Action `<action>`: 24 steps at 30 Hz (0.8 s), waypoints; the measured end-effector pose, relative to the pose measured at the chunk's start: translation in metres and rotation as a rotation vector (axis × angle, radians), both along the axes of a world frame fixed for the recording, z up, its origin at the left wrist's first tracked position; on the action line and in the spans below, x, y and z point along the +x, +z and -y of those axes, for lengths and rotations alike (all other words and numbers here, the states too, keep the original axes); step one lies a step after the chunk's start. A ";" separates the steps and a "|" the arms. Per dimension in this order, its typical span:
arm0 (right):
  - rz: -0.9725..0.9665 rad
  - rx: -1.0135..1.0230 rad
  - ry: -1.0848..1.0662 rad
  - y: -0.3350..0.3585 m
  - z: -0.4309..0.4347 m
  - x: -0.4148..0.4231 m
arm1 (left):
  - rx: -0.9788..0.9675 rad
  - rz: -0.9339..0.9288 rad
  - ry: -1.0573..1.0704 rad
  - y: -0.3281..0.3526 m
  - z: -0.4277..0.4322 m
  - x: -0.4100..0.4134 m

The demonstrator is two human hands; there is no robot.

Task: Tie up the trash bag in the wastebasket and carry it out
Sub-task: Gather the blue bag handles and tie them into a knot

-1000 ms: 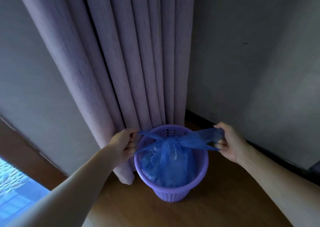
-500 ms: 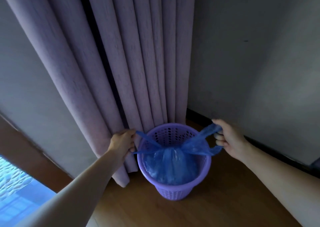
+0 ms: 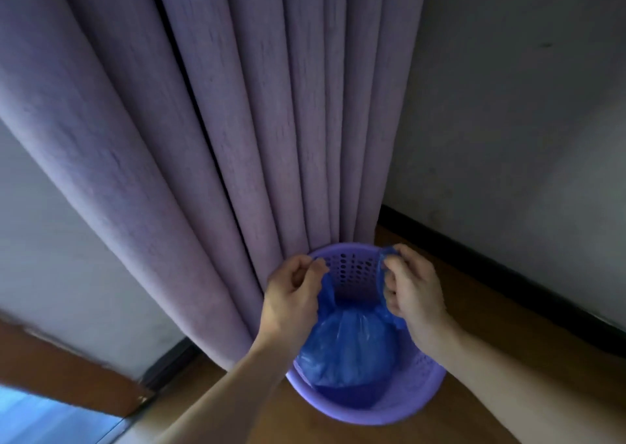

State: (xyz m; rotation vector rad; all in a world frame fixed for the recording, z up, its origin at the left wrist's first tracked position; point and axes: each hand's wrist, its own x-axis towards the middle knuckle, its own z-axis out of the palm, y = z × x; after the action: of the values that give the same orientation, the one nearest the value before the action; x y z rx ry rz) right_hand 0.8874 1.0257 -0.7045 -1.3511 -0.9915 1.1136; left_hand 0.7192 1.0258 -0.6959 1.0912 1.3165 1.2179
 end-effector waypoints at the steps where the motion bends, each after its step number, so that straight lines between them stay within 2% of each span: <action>1: 0.015 0.019 -0.018 -0.003 -0.007 -0.007 | -0.006 0.004 0.021 -0.001 -0.003 0.001; 4: 0.051 0.034 -0.056 0.004 -0.025 -0.021 | -0.074 0.035 0.077 0.007 -0.014 0.012; 7: 0.061 -0.036 -0.021 0.032 -0.027 -0.021 | -0.186 0.085 0.081 0.040 -0.022 0.027; 9: 0.037 -0.067 0.022 0.063 -0.017 -0.017 | -0.180 0.062 0.055 0.072 -0.022 0.032; 13: 0.012 -0.125 -0.054 0.152 0.006 -0.014 | -0.148 -0.031 0.030 0.151 -0.006 0.037; 18: 0.094 -0.083 -0.052 0.303 0.029 -0.016 | -0.179 -0.012 0.038 0.291 0.015 0.043; 24: 0.194 -0.088 -0.027 0.493 0.059 -0.019 | -0.180 -0.010 0.020 0.503 0.039 0.040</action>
State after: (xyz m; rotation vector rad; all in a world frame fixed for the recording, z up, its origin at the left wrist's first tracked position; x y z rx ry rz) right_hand 0.8684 0.9667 -0.2111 -1.5617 -1.0705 1.0308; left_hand 0.7591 0.9866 -0.1931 0.9587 1.4183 1.0872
